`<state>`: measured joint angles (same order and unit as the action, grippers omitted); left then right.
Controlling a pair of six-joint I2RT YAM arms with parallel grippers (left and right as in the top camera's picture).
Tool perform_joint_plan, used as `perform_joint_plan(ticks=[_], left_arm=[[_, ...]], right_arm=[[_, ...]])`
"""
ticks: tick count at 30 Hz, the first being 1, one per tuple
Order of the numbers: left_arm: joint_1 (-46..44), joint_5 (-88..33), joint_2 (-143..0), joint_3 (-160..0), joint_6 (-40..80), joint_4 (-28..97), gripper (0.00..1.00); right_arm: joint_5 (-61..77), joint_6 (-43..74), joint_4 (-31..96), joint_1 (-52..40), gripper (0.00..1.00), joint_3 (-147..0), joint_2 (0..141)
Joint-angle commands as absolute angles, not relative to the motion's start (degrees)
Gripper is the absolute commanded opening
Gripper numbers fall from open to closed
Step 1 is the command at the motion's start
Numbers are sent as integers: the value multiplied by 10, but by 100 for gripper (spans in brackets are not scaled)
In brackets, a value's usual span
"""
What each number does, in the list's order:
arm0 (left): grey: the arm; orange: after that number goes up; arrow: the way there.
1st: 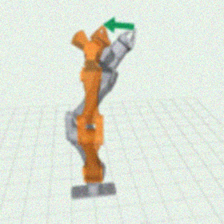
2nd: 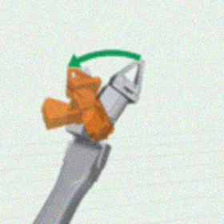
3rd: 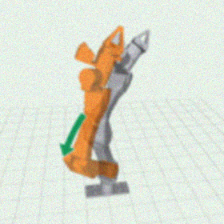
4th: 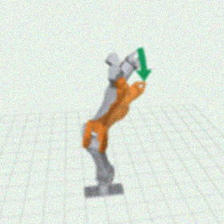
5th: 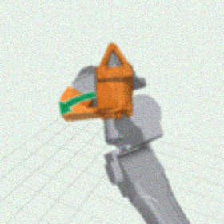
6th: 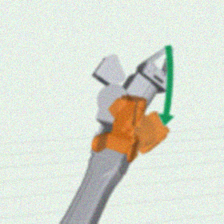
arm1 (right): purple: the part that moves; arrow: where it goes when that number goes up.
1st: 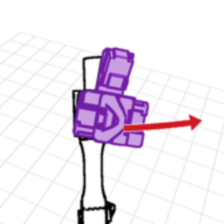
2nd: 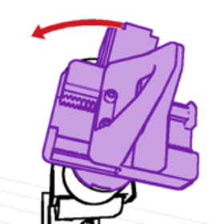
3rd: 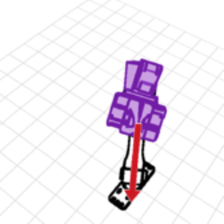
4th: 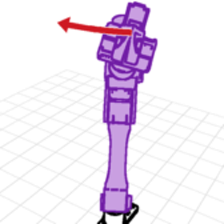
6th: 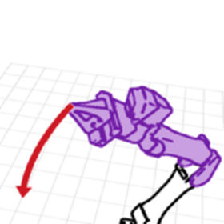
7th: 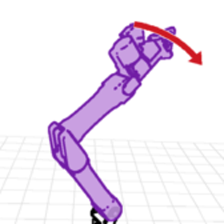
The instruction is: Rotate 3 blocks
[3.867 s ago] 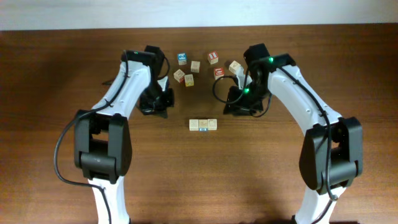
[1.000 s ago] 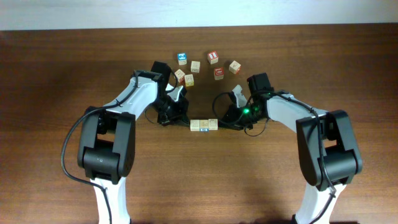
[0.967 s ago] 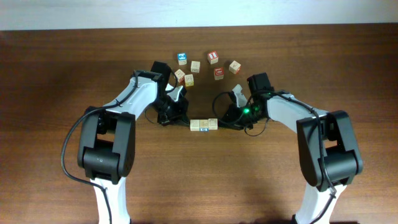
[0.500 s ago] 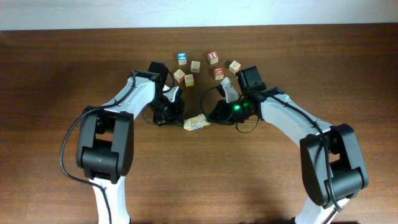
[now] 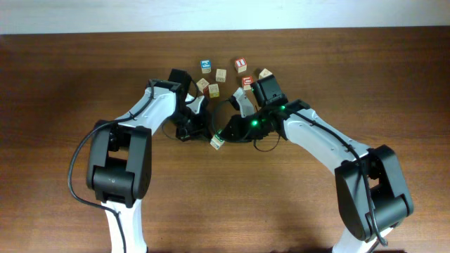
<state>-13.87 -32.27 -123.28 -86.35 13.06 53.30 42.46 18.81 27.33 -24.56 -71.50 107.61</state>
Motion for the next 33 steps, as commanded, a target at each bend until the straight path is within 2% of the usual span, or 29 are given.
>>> perform_joint_plan(ticks=[1, 6, 9, 13, 15, 18, 20, 21, 22, 23, 24, 25, 31, 33], left_arm=[[-149, -356, -1231, -865, 123, 536, 0], [-123, -259, -1231, -865, 147, 533, 0], [-74, -220, -1231, -875, 154, 530, 0], [-57, -193, -1231, -953, 154, 559, 0], [-56, -163, -1231, -1026, 137, 614, 0], [-53, -85, -1192, -1194, 74, 752, 0], [-55, -85, -1124, -1251, 12, 775, 0], [-55, -81, -1066, -1253, 1, 773, 4], [-55, -81, -1038, -1253, 1, 783, 60], [-55, -81, -1019, -1253, 2, 799, 71], [-55, -81, -1014, -1253, 2, 811, 100], [-55, -81, -1014, -1253, 2, 824, 99], [-55, -81, -1015, -1253, 2, 824, 99], [-55, -81, -1015, -1253, 2, 824, 99]], right_arm=[[373, 201, 261, -252, 4, -714, 1084], [361, 205, 250, -263, 4, -714, 1084], [370, 204, 256, -262, 4, -735, 1083], [368, 173, 344, -262, 4, -844, 1083], [365, 151, 409, -257, 5, -921, 1078], [228, 87, 650, -197, 30, -1128, 1057], [116, 79, 777, -174, 38, -1241, 1057], [56, 79, 846, -168, 50, -1315, 1057], [22, 79, 895, -168, 60, -1378, 1057], [3, 79, 932, -168, 72, -1426, 1057], [-16, 79, 966, -168, 81, -1466, 1057], [-27, 77, 973, -168, 98, -1486, 1048], [-38, 77, 973, -168, 98, -1486, 864], [-3, 77, 973, -169, 98, -1486, 798]])
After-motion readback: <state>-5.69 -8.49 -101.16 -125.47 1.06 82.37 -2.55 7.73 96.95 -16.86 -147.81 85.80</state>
